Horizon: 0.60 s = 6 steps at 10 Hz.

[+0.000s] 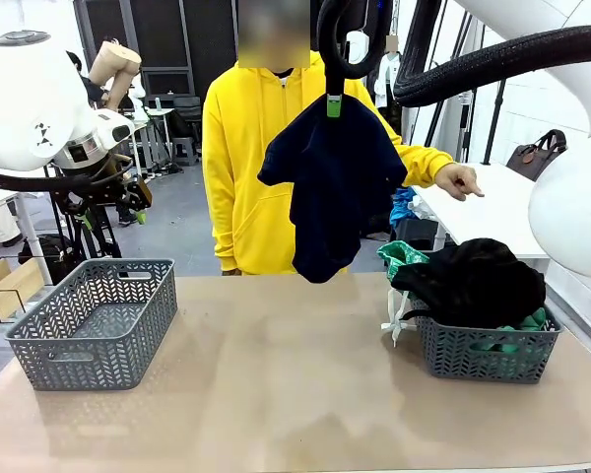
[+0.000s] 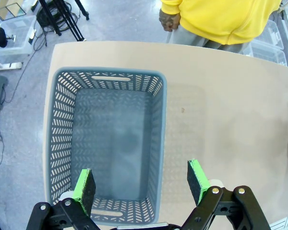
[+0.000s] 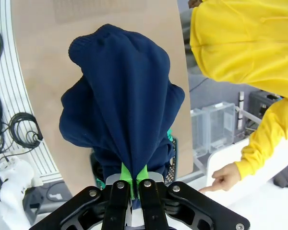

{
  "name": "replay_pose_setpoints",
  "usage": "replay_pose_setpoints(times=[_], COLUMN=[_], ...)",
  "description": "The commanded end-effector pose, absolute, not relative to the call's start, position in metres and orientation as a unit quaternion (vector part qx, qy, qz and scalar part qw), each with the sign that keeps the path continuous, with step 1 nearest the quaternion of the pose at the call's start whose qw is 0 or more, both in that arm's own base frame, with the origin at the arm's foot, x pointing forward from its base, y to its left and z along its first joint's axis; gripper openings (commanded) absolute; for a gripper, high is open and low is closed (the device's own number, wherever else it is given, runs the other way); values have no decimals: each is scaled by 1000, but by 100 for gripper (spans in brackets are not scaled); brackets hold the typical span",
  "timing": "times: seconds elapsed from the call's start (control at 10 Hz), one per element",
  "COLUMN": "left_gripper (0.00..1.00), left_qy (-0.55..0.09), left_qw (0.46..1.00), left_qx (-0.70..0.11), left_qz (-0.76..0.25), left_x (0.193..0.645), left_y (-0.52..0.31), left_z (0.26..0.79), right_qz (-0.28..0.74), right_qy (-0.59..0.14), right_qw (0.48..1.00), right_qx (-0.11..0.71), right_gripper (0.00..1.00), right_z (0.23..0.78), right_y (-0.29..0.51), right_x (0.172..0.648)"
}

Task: Sort the tops and bottoms.
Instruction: Sort the clothes according to human instructions.

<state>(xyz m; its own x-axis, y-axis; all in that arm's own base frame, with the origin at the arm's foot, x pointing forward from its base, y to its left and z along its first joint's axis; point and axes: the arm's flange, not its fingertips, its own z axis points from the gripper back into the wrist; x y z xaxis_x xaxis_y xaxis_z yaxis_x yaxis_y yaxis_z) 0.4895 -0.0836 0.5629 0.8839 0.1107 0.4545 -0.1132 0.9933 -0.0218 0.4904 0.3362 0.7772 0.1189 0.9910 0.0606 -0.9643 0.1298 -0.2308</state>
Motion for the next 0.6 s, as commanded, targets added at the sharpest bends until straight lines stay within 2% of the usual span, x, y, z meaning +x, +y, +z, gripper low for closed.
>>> replay_pose_setpoints(times=[0.0, 0.5], left_gripper=[100, 100], left_qy=[-240, -240], left_qw=[968, 968], left_qx=[-4, -4], left_qz=[66, 66], left_x=[487, 487], left_y=[-83, -83], left_z=[561, 561], right_qz=[656, 656], right_qy=[-107, -107], right_qw=[745, 745], right_qx=[-66, -66], right_gripper=[0, 0], right_z=[780, 780], right_y=[336, 336], right_x=[491, 491])
